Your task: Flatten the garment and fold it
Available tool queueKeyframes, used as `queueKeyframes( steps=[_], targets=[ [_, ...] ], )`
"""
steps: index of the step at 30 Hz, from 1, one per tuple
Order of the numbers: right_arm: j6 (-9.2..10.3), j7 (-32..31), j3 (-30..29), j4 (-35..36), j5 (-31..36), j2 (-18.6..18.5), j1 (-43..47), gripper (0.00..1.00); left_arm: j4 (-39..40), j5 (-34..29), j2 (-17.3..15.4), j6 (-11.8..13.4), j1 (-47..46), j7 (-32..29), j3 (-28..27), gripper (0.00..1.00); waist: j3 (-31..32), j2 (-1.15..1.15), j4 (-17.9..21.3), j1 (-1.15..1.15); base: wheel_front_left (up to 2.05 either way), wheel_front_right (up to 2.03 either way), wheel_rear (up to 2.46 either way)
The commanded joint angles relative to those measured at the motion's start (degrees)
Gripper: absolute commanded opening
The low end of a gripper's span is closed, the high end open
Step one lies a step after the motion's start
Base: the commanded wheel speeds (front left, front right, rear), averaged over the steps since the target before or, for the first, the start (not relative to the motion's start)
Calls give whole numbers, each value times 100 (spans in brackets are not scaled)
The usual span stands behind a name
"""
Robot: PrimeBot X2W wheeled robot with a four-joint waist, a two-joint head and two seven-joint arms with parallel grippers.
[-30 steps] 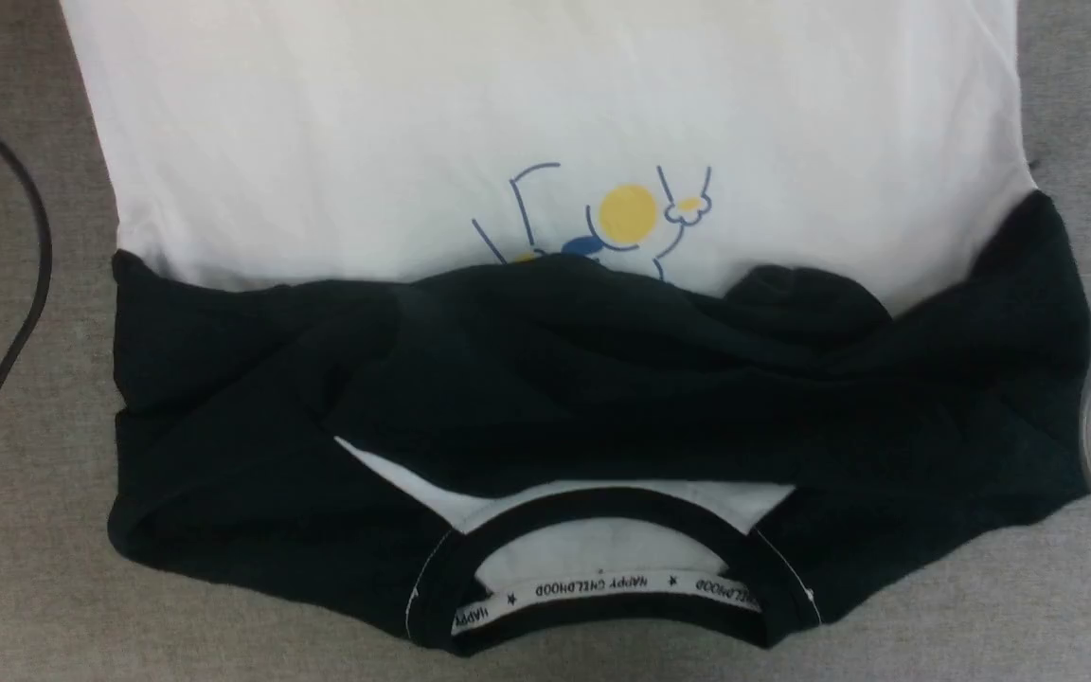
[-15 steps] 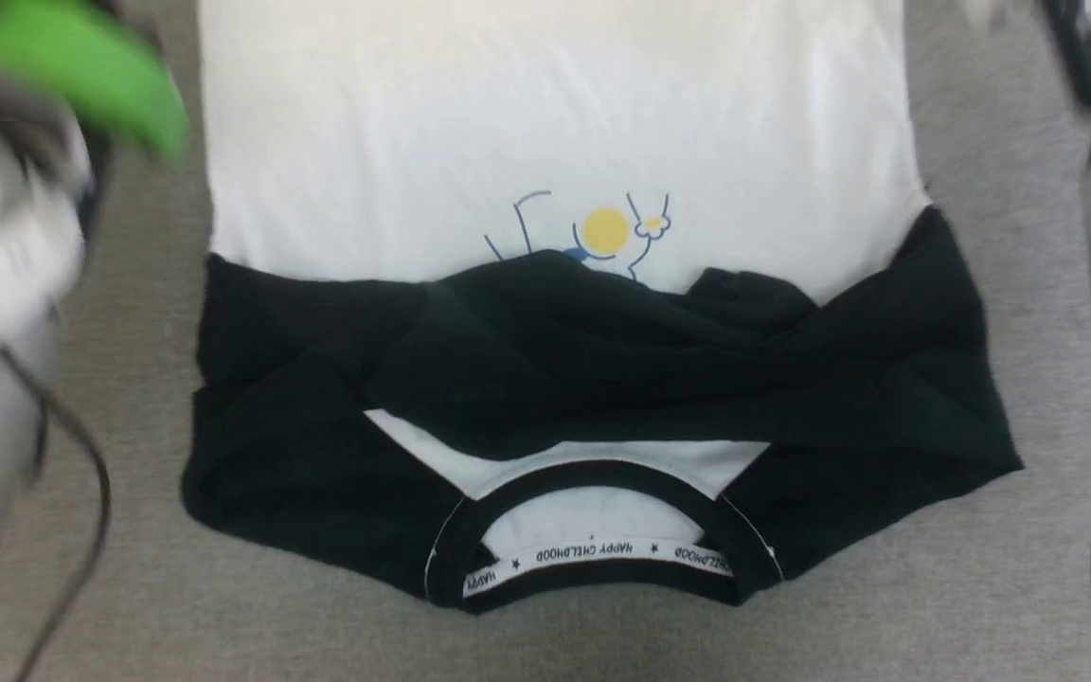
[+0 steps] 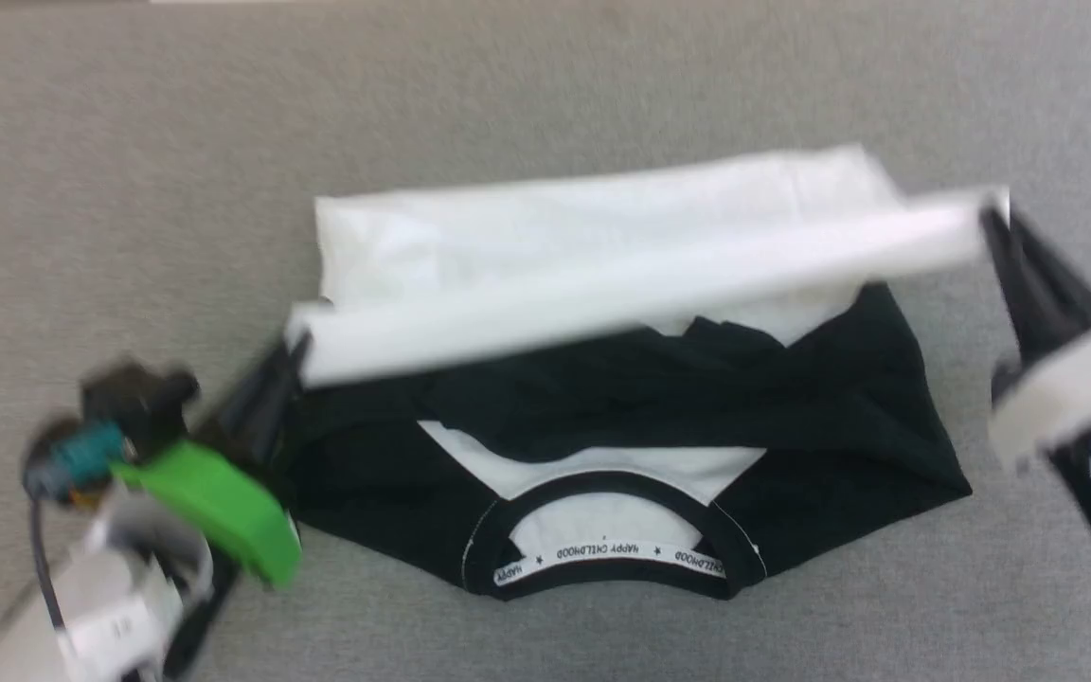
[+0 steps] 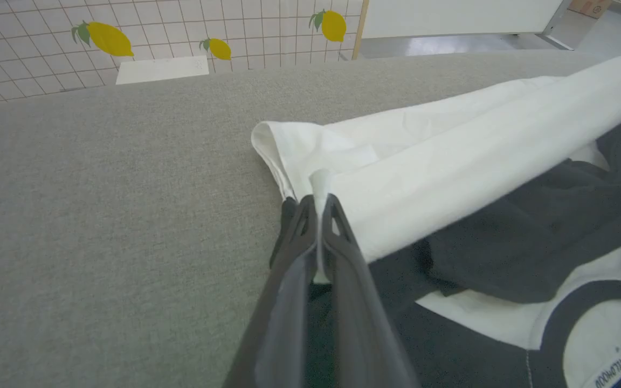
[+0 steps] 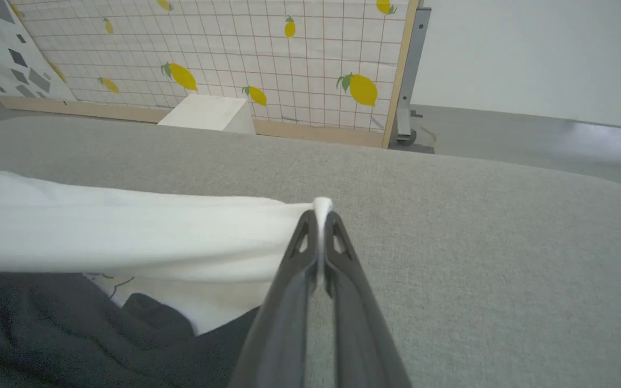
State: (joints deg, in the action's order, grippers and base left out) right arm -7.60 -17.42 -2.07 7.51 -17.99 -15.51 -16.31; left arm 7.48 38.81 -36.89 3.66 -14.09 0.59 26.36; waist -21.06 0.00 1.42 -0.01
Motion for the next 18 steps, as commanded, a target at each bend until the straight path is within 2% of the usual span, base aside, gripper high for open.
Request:
queueKeyframes(
  steps=[1, 4, 5, 8, 13, 18],
  targets=[
    [11, -111, -148, 185, 39, 99, 290, 0, 45, 104, -45, 52, 233, -4, 21, 0, 390, 0, -169, 1, 0, 0, 0],
    [11, -434, -487, 590, 127, 419, 1080, 0, 73, 293, 8, 43, 704, -28, 166, 0, 540, 0, -222, 1, 0, 0, 0],
    [11, -589, -711, 766, 170, 691, 1507, 0, 21, 444, 89, 42, 928, 43, 186, 0, 615, 0, -249, 1, 0, 0, 0],
    [11, -748, -827, 854, 303, 863, 1858, 0, -71, 529, 132, 47, 1117, 120, 200, 0, 670, 0, -257, 1, 0, 0, 0],
    [11, -915, -867, 593, 463, 1032, 2184, 0, -348, 587, 260, 5, 1260, 180, 322, 0, 725, 0, -270, 1, 0, 0, 0],
    [11, -887, -801, -8, 550, 1111, 2216, 0, -876, 519, 468, -121, 1206, 333, 498, 0, 807, 0, -276, 1, 0, 0, 0]
  ],
)
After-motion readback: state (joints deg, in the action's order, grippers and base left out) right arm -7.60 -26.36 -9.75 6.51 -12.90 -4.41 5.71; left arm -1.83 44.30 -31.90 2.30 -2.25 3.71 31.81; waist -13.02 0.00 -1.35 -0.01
